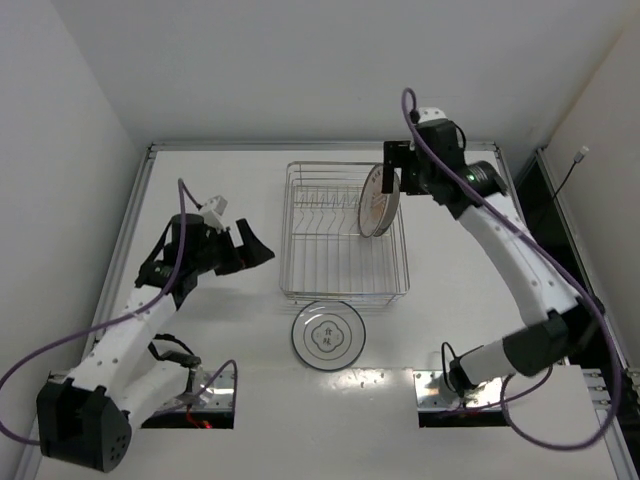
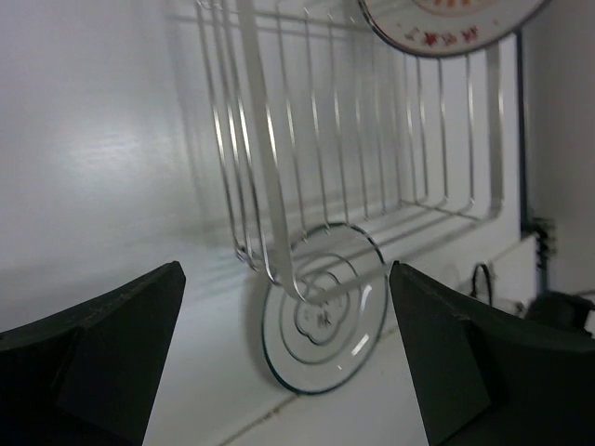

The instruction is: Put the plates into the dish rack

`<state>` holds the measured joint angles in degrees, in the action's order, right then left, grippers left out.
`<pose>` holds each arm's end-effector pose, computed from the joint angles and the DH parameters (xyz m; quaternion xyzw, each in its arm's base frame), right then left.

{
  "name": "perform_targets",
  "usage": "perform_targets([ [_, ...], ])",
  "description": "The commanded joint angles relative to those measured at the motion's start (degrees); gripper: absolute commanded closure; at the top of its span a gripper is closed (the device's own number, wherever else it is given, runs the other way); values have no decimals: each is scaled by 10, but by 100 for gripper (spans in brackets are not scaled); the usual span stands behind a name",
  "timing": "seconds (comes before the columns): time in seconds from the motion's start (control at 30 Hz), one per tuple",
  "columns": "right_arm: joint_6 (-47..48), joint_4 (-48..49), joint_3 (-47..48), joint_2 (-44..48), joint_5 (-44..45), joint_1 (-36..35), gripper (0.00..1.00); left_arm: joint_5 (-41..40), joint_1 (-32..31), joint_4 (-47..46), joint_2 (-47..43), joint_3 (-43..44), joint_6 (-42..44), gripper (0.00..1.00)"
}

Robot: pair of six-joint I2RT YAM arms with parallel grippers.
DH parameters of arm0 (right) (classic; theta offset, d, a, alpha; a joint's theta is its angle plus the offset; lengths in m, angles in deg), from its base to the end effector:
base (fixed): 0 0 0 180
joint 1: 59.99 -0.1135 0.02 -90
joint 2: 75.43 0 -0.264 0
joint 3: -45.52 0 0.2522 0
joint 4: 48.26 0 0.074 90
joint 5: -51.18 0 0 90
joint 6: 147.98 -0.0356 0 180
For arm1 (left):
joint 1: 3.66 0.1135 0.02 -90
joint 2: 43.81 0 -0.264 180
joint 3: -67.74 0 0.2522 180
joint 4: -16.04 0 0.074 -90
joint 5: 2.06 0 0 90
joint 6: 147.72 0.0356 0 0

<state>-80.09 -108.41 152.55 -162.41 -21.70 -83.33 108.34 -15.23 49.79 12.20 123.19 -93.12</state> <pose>0.3031 0.1194 0.3940 0.0532 0.8972 0.0367 0.4369 0.2065 -0.0549 0.2694 -0.0987 0.8686 -0.3268 0.3592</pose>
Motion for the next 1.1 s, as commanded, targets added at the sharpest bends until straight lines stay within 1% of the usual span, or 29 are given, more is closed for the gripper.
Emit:
perform_targets([
  [0.0, -32, 122, -87, 93, -61, -3, 17, 134, -3, -8, -65, -49, -75, 9],
  [0.03, -32, 137, -105, 122, -78, -3, 17, 140, -3, 5, -79, -62, -81, 9],
  [0.07, -32, 149, -119, 131, -83, -3, 17, 140, -16, 28, -105, -67, -87, 9],
  [0.13, -32, 155, -128, 132, -101, 4, 17, 140, -30, 49, -123, -78, -93, 9],
  [0.2, -27, 146, -114, 121, -119, 4, 44, 140, -48, 61, -142, -97, -102, 9],
  [0.23, -15, 120, -101, 111, -126, 4, 51, 140, -53, 69, -150, -102, -111, 9],
  [0.27, -8, 100, -87, 100, -134, 4, 67, 140, -63, 74, -157, -110, -120, 12],
  [0.3, -1, 81, -63, 89, -142, 4, 71, 133, -69, 74, -165, -110, -120, 13],
  [0.33, 16, 40, -54, 71, -170, 4, 74, 133, -74, 74, -181, -115, -128, 15],
  [0.37, 27, 19, -47, 64, -191, 4, 77, 133, -79, 74, -188, -115, -128, 15],
  [0.4, 36, -2, -47, 59, -241, 4, 79, 127, -91, 80, -194, -115, -133, 17],
  [0.43, 44, -34, -47, 59, -261, 4, 79, 127, -96, 80, -201, -115, -133, 17],
  [0.5, 51, -49, -94, 75, -312, 4, 80, 121, -114, 80, -208, -115, -133, 18],
  [0.53, 51, -55, -112, 87, -320, -2, 80, 110, -120, 80, -208, -115, -133, 22],
  [0.6, 51, -60, -163, 127, -333, -2, 84, 91, -141, 80, -196, -115, -128, 27],
  [0.63, 51, -68, -174, 137, -333, -2, 86, 83, -149, 80, -187, -121, -128, 32],
  [0.67, 62, -91, -181, 142, -333, -2, 88, 83, -156, 72, -173, -121, -128, 34],
  [0.7, 70, -108, -181, 142, -323, -2, 92, 83, -164, 65, -156, -126, -128, 35],
  [0.73, 79, -122, -174, 136, -322, -2, 92, 89, -185, 42, -125, -134, -128, 35],
  [0.77, 95, -146, -160, 131, -317, -8, 93, 90, -196, 33, -111, -134, -128, 35],
  [0.83, 107, -163, -143, 111, -309, -22, 94, 81, -224, 28, -86, -141, -128, 35],
  [0.93, 120, -174, -107, 76, -309, -54, 95, 75, -240, 28, -27, -147, -122, 35],
  [1.0, 128, -201, -93, 51, -309, -89, 96, 75, -254, 22, -11, -153, -122, 35],
  [1.07, 140, -229, -64, 18, -281, -110, 99, 69, -260, 17, 1, -153, -122, 35],
])
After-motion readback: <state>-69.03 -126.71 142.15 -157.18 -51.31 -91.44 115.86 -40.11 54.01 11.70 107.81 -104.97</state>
